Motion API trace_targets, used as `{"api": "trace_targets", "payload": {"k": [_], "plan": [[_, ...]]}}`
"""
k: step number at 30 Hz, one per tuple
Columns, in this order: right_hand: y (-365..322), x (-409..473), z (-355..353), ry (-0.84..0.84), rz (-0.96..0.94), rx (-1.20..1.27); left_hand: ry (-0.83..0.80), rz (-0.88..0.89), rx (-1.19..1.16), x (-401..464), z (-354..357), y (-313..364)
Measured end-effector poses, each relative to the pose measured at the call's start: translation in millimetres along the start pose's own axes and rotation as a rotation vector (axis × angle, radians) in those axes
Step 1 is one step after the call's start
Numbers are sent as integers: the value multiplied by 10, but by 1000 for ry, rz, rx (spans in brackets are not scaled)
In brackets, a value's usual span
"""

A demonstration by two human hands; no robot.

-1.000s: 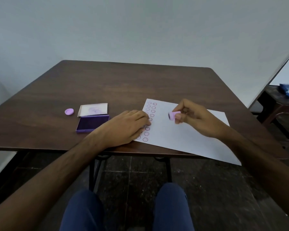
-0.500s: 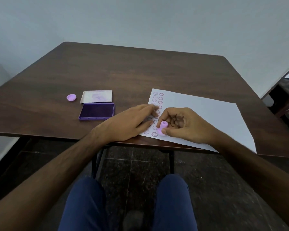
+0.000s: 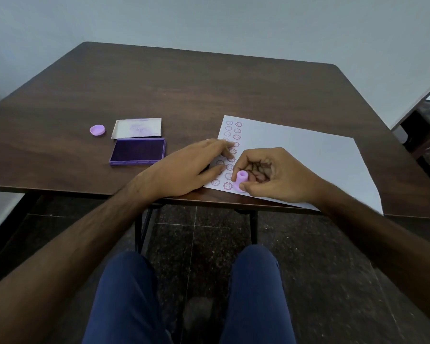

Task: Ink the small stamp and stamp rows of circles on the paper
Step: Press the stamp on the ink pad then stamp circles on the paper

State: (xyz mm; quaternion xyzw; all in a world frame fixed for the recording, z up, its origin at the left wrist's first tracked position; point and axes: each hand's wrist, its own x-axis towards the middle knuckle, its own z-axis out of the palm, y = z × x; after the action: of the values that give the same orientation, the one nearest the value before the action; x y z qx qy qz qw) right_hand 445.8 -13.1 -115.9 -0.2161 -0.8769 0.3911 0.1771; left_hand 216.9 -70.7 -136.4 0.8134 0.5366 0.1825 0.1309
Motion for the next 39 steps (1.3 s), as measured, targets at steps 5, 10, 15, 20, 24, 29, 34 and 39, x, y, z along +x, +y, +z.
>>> {"api": "trace_targets", "payload": {"k": [5,10,15,20,24,29,34,39], "plan": [[5,-5,12,-7,0,-11,-4,-5,-1,-4,5,0],[10,-6,11,-20,-5,-48,-4,-16,-9,-6,-9,-10],[-59,18,-53,-87,-25,-154,2,-2,-3,7,-1,-15],[-267,102,-196,-250,-84,-392,4,-6,0,11,13,-27],[-413,229,-197,-417,-73,-644,6,-18,-14,-1,8,-26],[-521,305,-134,-512,-32,-727,6,-25,-44,-2,15,-31],[-534,281,-119,-518,-56,-764,5,-15,-44,-1,16,-48],[-583,276,-113,-530,-36,-744,-9,-23,-56,7,17,-42]]}}
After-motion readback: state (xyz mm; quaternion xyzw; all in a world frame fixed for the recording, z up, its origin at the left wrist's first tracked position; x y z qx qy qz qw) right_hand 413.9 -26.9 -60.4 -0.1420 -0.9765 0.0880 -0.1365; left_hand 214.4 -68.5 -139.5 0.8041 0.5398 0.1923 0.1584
